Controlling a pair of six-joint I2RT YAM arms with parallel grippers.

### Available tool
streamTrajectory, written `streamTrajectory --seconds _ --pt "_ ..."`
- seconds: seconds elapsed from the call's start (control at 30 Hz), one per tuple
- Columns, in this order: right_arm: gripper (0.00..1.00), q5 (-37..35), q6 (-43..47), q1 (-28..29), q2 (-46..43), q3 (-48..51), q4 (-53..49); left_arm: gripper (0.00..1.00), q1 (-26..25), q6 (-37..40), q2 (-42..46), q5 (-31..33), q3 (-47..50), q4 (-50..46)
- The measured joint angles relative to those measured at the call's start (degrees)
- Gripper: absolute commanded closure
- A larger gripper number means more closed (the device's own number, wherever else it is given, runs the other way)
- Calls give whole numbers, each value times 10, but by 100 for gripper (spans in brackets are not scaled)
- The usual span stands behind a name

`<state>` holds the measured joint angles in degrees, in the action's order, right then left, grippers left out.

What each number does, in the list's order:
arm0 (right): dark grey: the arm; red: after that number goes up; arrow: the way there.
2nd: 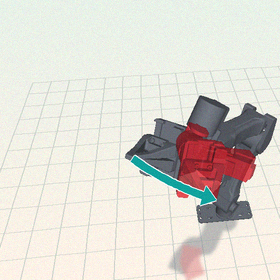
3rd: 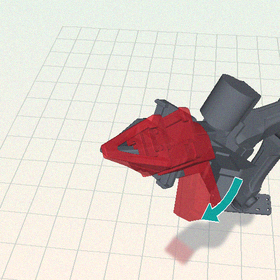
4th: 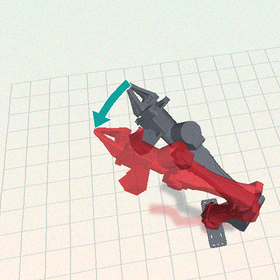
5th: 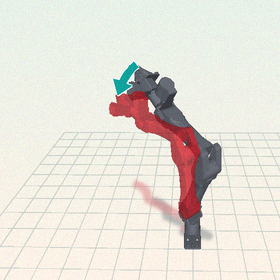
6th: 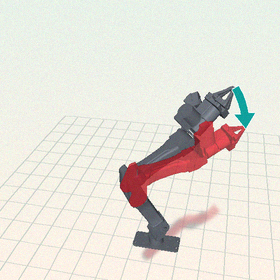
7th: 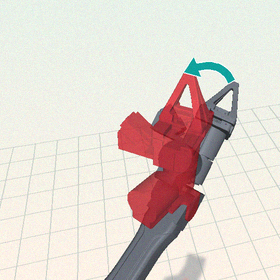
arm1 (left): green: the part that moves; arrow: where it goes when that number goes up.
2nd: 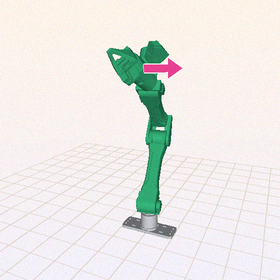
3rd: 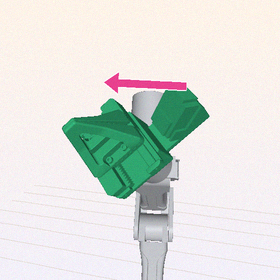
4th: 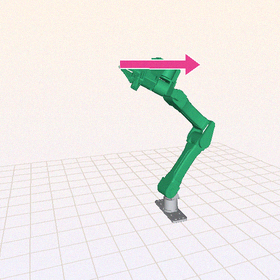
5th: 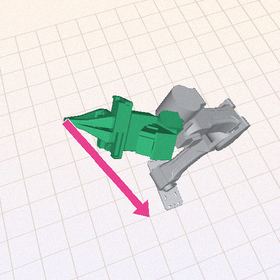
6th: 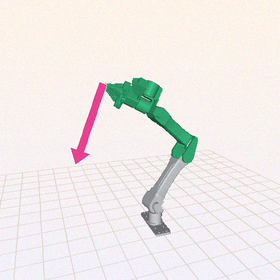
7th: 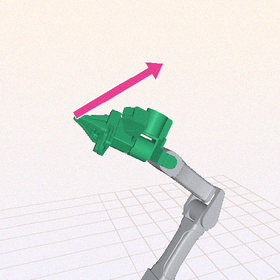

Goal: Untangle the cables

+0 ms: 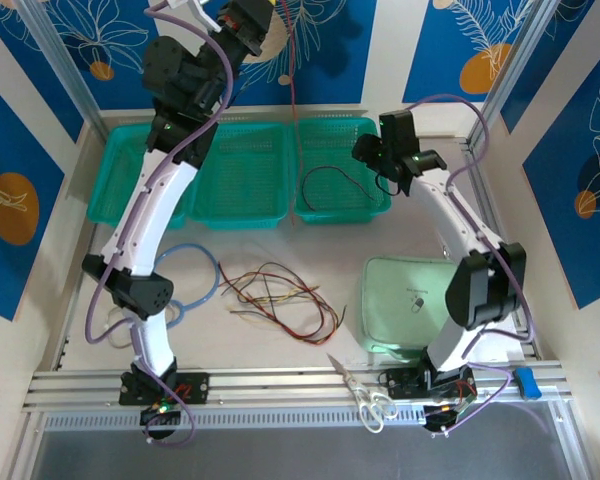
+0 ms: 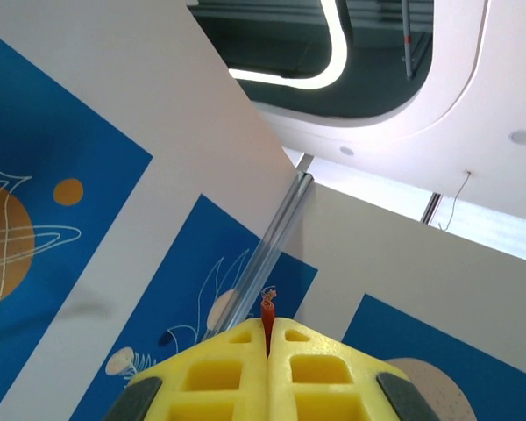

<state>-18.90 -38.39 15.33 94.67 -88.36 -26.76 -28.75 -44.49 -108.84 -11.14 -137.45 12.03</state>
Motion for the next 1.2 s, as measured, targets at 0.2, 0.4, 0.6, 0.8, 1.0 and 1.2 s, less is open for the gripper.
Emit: streamTrajectory --seconds 0.2,0.4,0.6,0.8,1.0,1.2 --pt "42 20 -9 -9 -80 125 19 100 0 -5 -76 30 -73 44" --pt "42 41 -12 -30 -127 197 19 100 0 -3 -133 42 -97 56" --pt "42 55 -12 -58 -185 230 26 100 0 -4 -183 32 -97 56" --pt "42 65 -10 -79 -221 253 31 100 -2 -15 -231 23 -97 56" --pt "42 78 -9 -91 -228 256 31 100 -6 -17 -241 42 -104 67" --pt "42 84 -8 -92 -229 256 32 100 -10 -5 -224 98 -109 119"
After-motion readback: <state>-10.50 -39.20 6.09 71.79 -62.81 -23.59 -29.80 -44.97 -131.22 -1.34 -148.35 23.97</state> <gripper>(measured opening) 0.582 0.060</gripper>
